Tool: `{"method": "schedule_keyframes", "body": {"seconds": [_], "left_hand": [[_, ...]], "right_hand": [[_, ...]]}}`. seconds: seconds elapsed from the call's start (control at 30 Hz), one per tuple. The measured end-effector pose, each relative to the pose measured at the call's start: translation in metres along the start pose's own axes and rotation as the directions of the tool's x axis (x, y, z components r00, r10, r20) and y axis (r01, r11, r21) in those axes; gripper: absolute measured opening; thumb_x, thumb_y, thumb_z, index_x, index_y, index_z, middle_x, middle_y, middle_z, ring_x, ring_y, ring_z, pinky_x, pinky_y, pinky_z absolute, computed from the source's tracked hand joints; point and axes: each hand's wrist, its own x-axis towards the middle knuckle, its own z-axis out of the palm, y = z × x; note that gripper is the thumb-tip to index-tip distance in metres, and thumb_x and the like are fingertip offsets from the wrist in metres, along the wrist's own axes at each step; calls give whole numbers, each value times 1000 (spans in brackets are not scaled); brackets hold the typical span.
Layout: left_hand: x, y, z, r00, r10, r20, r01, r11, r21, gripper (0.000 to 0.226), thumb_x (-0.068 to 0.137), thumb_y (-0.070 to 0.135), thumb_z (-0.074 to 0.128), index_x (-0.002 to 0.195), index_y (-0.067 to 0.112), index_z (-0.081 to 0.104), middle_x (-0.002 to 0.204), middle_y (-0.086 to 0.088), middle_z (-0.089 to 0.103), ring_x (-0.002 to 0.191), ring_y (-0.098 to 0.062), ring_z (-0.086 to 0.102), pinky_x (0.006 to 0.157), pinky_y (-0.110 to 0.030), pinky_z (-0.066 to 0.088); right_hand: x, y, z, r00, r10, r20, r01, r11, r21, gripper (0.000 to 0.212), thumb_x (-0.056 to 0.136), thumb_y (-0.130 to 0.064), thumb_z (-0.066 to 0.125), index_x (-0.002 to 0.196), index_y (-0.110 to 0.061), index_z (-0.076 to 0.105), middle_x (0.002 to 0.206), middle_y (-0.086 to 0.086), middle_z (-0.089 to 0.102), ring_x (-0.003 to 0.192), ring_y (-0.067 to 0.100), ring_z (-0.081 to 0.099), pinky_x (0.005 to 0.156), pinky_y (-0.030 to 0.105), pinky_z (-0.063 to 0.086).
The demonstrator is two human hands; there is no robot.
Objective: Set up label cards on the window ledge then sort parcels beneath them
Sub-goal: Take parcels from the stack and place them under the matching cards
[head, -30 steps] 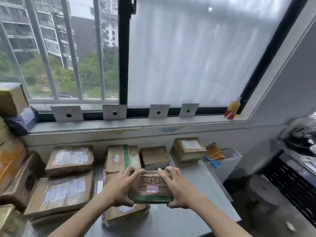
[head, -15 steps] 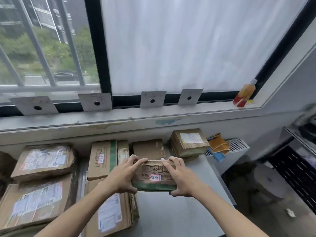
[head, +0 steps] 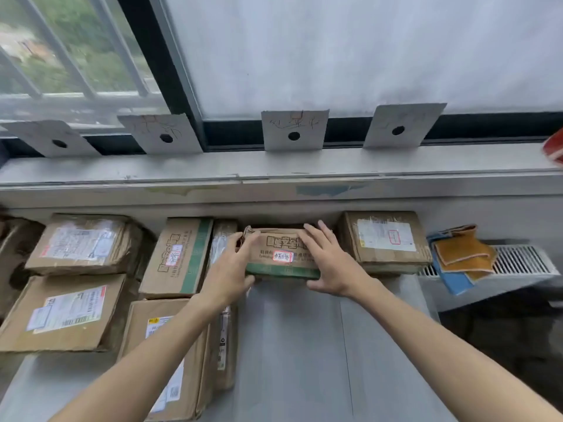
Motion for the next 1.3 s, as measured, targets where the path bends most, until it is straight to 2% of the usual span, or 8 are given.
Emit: {"method": "schedule_keyframes", "body": {"seconds": [0.13,0.27,0.5,0.7,0.83,1.0,1.17,1.3], "left_hand": [[36,-2,12,993,-112,-46,108,991,-79,79,81,-5,58,148,29,34,160,-8,19,129,-30,47,99,-37,45],[52,-4,25,992,-117,-45,115,993,-39,57,82,-3,56,137,13,54,150,-9,39,131,-29,47,102,-33,41],[49,0,29,987,-155,47,152,987,53,64,85,7,58,147,14,43,162,-9,24,143,-28,33,107,-37,43],[-15,7,27,996,-58,70,48,990,136,80,86,23,65,155,31,26,166,-3,9,153,-25,10,113,-41,36],[-43,-10,13,996,-29,80,7,966,259,84,85,26,66,157,32,23,164,-5,17,152,-25,12,120,-42,27],[-65,-4,-13,993,-118,9,116,987,115,78,88,30,67,155,32,26,161,-5,26,150,-23,20,118,-39,26],[-112,2,-47,999,-24,28,23,999,23,77,87,37,66,153,39,26,159,2,28,148,-17,23,118,-34,26],[-168,-7,-94,996,-3,-87,6,999,32,75,88,35,67,153,39,29,157,6,30,144,-14,29,117,-29,27]], "right_hand": [[34,21,5,997,22,-70,-19,999,43,81,85,-14,70,155,-16,29,168,3,-7,154,23,-7,113,36,36],[35,20,23,979,195,-65,-193,981,32,69,89,-7,63,151,-17,35,164,13,11,151,27,9,101,42,49],[43,19,15,972,225,-59,-227,974,-18,60,86,-3,63,142,-15,45,145,13,35,138,30,33,91,38,50],[10,7,20,975,217,-54,-204,962,183,82,85,-28,75,153,-19,30,162,10,18,153,27,12,120,43,30],[-23,-2,23,992,123,3,-120,965,234,78,87,-27,73,153,-21,31,163,4,17,151,21,16,121,35,26],[-55,-21,11,993,91,73,-106,967,234,78,90,-30,70,156,-23,27,165,-1,13,151,17,17,117,32,30],[-84,-44,-14,999,21,40,-28,980,197,79,91,-34,69,157,-27,25,165,-8,11,150,11,17,117,24,25],[-85,-83,-41,994,-102,33,98,991,96,80,91,-35,69,157,-27,24,165,-4,11,151,13,16,120,24,20]]}}
